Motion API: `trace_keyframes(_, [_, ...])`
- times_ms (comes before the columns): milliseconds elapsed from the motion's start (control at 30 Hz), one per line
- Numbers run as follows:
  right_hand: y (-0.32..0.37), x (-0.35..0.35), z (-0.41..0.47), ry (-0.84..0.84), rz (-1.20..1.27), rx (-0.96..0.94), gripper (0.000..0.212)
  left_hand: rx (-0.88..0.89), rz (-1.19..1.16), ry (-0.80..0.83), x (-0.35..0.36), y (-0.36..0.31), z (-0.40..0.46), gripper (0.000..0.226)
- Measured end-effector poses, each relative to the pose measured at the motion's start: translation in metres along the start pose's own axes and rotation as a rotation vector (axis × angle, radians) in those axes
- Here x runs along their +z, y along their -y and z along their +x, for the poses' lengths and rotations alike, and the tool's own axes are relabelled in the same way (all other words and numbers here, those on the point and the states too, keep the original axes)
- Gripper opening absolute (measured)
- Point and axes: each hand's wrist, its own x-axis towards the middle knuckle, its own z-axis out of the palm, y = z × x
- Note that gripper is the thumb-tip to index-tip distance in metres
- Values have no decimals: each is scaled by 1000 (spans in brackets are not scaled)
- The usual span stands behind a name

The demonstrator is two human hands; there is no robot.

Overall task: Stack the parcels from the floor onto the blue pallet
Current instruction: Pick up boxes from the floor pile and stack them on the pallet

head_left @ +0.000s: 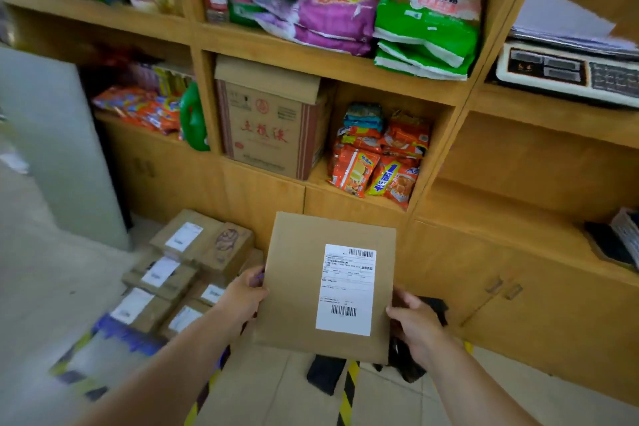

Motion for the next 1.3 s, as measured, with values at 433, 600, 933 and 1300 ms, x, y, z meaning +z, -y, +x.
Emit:
trace_keyframes(433, [-3,291,-36,255,-221,-34,51,-26,-120,-251,-280,47,-37,36])
trace_keyframes(600, [-19,421,-55,322,-251,-40,41,-47,-102,-403,-405,68,-43,38])
trace_keyframes(933, [-40,557,-55,374,-329,2,61,-115,-162,-397,-539,88,-10,39])
trace_keyframes(1300, [-51,674,56,413,-341,211,57,-237,36,-282,-628,65,128,42])
